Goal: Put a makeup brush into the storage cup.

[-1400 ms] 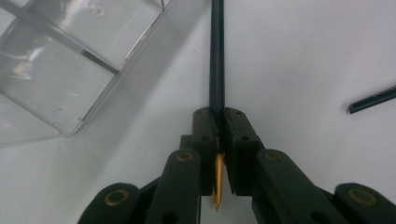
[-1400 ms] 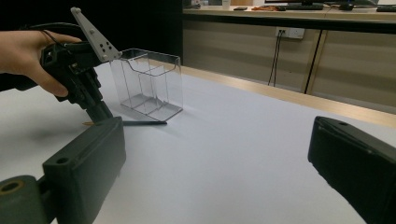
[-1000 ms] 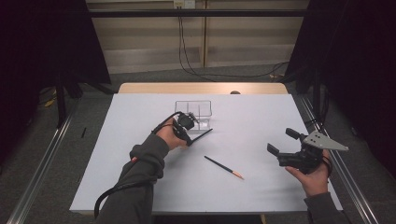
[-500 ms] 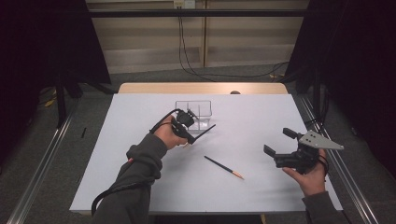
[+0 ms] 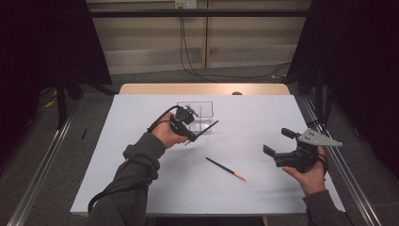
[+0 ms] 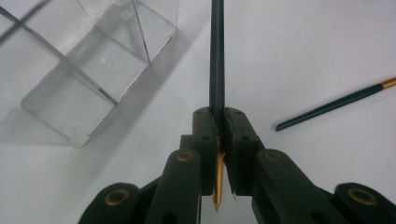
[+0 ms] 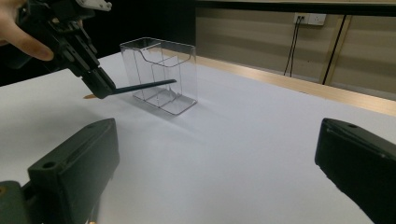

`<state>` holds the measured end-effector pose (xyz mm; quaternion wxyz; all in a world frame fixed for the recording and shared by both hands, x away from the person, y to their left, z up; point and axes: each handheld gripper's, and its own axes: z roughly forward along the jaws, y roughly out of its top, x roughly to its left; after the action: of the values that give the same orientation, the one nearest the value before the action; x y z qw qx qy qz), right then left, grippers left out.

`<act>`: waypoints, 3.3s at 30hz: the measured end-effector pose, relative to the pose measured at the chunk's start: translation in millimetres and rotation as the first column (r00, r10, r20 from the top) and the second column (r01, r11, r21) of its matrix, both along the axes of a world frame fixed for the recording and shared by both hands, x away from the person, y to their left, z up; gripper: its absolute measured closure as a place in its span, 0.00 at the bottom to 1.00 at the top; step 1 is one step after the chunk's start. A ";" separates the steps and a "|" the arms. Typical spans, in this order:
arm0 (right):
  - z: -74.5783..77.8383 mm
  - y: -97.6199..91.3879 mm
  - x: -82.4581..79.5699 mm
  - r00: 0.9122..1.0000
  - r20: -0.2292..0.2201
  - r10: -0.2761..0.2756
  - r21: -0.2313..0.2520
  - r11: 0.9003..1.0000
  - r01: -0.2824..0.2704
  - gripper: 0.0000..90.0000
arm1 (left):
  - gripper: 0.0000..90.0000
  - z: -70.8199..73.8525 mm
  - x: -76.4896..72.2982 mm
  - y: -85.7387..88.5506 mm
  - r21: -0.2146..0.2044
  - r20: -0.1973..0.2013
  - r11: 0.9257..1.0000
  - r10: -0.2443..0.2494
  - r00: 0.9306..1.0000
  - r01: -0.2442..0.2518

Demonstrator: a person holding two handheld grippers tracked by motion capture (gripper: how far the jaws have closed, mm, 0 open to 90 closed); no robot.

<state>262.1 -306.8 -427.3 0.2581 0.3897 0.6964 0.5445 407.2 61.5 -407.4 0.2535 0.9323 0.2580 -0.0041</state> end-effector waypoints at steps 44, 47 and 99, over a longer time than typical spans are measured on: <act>25.8 26.1 31.1 0.988 -0.077 0.134 -0.107 0.984 -0.142 0.02 | 0.93 24.6 -23.5 -39.9 -0.044 0.011 0.990 -0.133 0.991 0.133; 26.0 27.7 33.4 0.987 -0.085 0.136 -0.121 0.982 -0.146 0.02 | 0.93 25.2 -23.1 -40.6 -0.032 0.011 0.988 -0.150 0.989 0.151; 25.3 63.1 56.0 0.950 -0.166 0.264 -0.330 0.893 -0.306 0.09 | 0.93 28.0 -22.8 -53.3 -0.041 -0.040 0.974 -0.224 0.974 0.222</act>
<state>318.1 -243.7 -402.0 0.1999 0.2617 0.8460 0.4193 384.5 8.2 -379.4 0.2623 0.9503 0.1572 -0.0578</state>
